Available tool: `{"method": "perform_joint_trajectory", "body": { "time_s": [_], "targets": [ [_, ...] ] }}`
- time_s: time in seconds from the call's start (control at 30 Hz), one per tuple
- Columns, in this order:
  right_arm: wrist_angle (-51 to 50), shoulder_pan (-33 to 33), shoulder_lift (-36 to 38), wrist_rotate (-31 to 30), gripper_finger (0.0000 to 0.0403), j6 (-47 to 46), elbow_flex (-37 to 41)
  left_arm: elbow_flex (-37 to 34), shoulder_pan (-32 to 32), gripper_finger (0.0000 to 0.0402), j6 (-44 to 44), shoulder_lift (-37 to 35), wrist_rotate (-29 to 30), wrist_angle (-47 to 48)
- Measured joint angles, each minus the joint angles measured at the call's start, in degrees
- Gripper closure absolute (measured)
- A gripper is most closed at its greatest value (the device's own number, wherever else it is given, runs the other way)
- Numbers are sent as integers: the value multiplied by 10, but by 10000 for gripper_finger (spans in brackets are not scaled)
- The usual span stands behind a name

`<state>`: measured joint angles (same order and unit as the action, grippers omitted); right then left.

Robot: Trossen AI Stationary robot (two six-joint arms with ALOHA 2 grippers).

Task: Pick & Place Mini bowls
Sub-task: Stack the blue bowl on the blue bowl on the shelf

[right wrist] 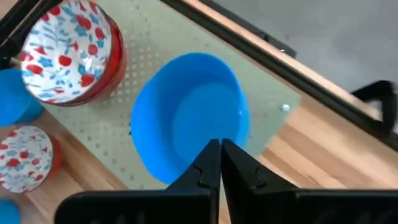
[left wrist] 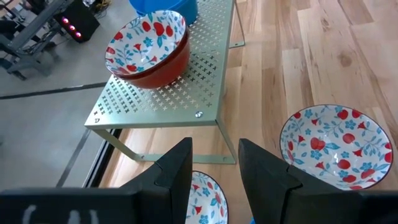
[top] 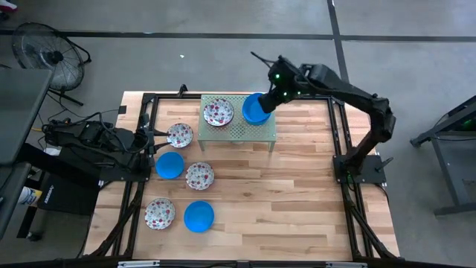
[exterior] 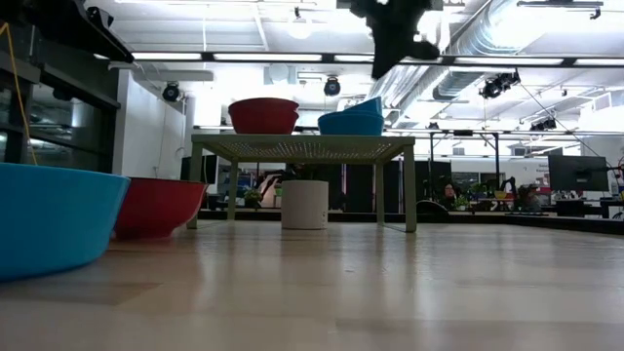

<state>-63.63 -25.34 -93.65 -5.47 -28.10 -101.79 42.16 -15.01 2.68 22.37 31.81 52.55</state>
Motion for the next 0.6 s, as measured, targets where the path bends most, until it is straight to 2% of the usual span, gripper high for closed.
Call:
{"method": "perform_joint_trajectory", "body": {
  "time_s": [0.23,0.43,0.6],
  "targets": [
    [319,4,120,-6,402,29,242,0,0,275,0,0,-2,0],
    [520,1,191,-4,403,66,410,0,0,275,0,0,-2,0],
    [652,-16,214,12,403,66,515,0,0,275,1,0,-2,-1]
  ]
}}
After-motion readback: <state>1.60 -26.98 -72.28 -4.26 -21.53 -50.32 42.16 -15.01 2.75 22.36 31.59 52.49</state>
